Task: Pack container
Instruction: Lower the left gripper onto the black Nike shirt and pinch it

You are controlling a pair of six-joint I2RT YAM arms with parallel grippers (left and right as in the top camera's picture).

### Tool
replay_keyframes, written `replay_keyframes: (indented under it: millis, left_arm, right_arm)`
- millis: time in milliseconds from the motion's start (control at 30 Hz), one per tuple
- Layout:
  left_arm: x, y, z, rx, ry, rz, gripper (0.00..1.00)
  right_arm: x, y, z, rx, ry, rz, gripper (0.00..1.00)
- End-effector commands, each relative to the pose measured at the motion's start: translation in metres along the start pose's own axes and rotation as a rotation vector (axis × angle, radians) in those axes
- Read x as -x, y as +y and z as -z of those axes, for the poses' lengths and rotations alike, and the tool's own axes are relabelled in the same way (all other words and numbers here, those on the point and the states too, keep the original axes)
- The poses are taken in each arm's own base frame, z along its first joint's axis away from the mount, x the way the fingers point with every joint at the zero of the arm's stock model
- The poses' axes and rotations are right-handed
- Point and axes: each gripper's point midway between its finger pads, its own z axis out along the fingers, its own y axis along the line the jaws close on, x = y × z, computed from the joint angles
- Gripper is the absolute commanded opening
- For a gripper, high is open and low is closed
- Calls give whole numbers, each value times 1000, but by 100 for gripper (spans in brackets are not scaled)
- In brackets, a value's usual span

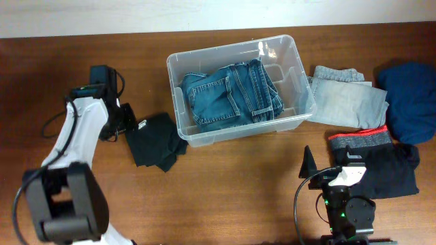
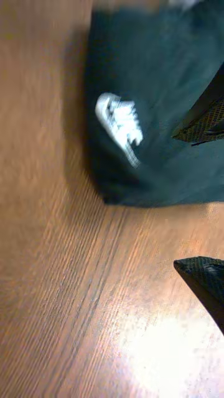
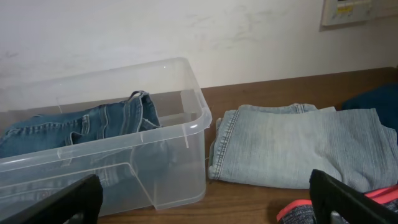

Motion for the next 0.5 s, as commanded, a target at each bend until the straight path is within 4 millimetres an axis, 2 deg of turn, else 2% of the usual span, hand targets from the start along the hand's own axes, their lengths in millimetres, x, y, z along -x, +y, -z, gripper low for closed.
replay_keyframes:
  millis: [0, 167, 200, 300, 367, 467]
  left_arm:
    - [-8, -26, 23, -96, -9, -28, 60]
    - [-28, -47, 10, -96, 33, -98, 61]
    - [-31, -49, 6, -95, 38, -101, 66]
    - [-41, -56, -10, -112, 60, -61, 96]
    - [-46, -67, -19, -170, 67, -63, 99]
    - [-49, -68, -29, -182, 61, -63, 99]
  right_arm:
    - [-2, -1, 0, -4, 3, 7, 98]
    - [-2, -1, 0, -4, 3, 7, 98]
    - [-2, -1, 0, -4, 3, 7, 98]
    - [-2, -1, 0, -4, 3, 7, 98]
    - [-2, -1, 0, -4, 3, 7, 98]
    - [-2, -1, 0, -4, 3, 7, 99]
